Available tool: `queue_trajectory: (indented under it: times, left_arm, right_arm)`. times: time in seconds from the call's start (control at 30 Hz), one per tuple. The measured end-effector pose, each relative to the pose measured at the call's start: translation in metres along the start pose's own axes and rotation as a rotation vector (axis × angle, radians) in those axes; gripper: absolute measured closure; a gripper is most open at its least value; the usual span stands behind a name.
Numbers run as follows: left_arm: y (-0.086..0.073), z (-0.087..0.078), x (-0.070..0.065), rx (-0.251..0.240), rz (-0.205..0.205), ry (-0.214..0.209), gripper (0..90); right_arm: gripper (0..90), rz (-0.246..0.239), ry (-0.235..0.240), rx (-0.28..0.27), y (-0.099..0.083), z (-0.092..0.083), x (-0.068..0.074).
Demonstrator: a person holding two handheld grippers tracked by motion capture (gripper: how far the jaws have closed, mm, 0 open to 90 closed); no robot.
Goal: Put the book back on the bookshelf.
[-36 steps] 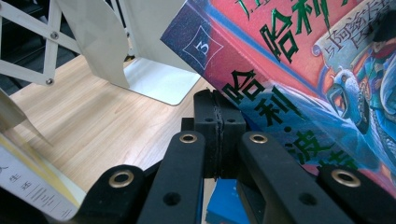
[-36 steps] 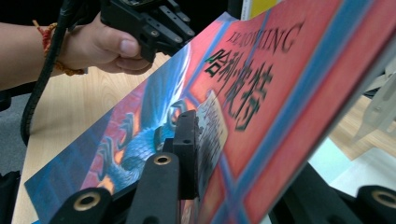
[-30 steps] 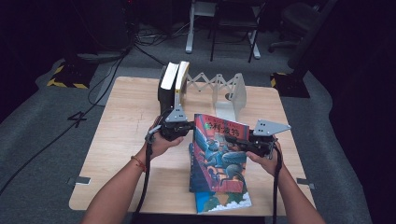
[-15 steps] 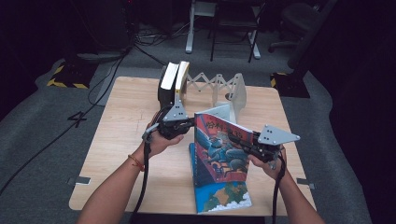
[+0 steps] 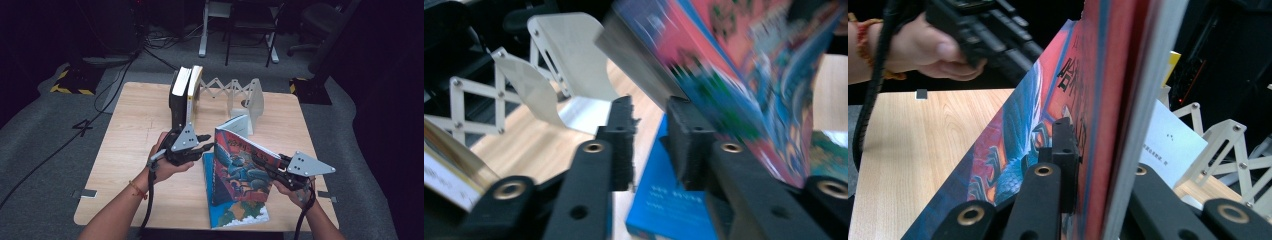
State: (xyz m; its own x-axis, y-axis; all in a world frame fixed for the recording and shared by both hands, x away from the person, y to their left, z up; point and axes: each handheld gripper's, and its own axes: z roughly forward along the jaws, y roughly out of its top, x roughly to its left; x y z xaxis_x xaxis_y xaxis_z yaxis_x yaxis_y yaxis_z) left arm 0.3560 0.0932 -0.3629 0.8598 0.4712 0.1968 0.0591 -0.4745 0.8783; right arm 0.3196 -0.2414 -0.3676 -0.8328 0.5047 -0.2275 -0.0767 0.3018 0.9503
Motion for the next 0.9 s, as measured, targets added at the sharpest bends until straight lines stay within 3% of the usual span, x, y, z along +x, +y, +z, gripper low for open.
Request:
queue_trajectory:
  times: [0.07,0.2,0.23,0.3,0.37,0.47,0.63,0.9]
  left_arm:
    - [-0.007,-0.004,-0.007,0.001,-0.024,-0.011,62.9]
    - [-0.021,-0.005,-0.024,0.013,-0.056,-0.103,54.1]
    - [-0.025,-0.001,-0.030,0.023,-0.077,-0.137,50.9]
    - [-0.030,0.007,-0.042,0.054,-0.079,-0.156,41.1]
    - [-0.035,0.016,-0.053,0.088,-0.064,-0.177,37.9]
    - [-0.042,0.029,-0.062,0.104,-0.095,-0.217,34.4]
    - [-0.050,0.044,-0.071,0.134,-0.103,-0.225,32.9]
    - [-0.057,0.062,-0.072,0.122,-0.132,-0.248,35.7]
  right_arm:
    - [84.5,-0.011,-0.029,0.003,-0.002,-0.003,0.002]
    - [84.5,0.001,-0.034,-0.001,-0.005,-0.004,-0.001]
    - [84.5,0.003,-0.033,-0.003,-0.006,-0.004,-0.001]
    - [84.5,0.000,-0.035,-0.001,-0.006,-0.004,-0.001]
    - [84.5,0.002,-0.033,-0.002,-0.006,-0.004,0.000]
    - [84.5,-0.003,-0.037,0.000,-0.006,-0.004,0.000]
    - [84.4,-0.006,-0.029,-0.008,-0.006,-0.005,0.001]
    - [84.4,-0.025,-0.016,-0.009,-0.005,-0.007,0.004]
